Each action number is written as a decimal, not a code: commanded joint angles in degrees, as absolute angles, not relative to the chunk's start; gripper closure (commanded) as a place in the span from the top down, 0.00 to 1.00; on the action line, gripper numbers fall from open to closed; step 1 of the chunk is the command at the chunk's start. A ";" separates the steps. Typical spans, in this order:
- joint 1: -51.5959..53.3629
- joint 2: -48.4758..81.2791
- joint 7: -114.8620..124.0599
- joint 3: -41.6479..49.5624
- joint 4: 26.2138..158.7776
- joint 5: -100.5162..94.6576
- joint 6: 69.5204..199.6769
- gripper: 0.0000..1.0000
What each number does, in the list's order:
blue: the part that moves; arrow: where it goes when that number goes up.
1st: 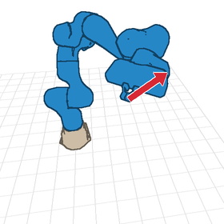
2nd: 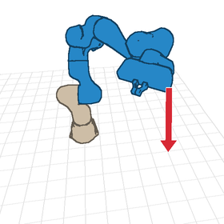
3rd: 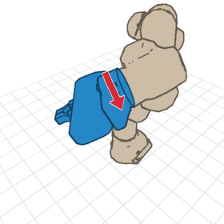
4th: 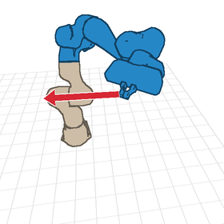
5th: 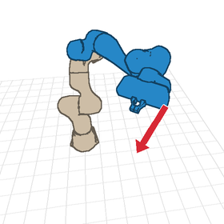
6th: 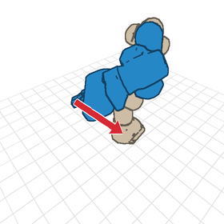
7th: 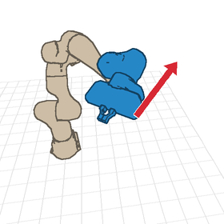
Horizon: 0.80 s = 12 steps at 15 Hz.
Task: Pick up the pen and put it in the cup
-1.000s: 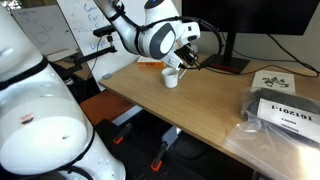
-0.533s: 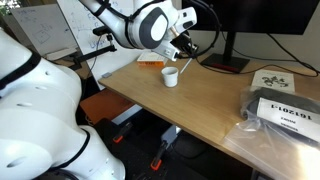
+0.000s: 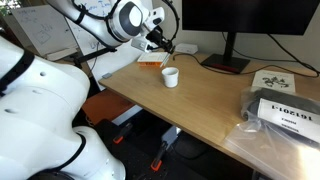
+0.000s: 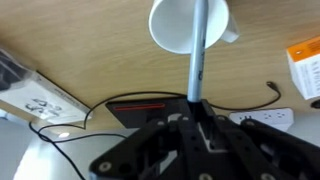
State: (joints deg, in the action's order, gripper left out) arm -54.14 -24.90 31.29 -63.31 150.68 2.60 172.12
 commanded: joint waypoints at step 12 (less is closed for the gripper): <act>-83.39 -40.79 44.60 -92.39 142.51 10.72 172.72 0.04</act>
State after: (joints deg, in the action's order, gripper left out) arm -79.40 -35.16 42.26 -88.07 144.22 7.32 172.28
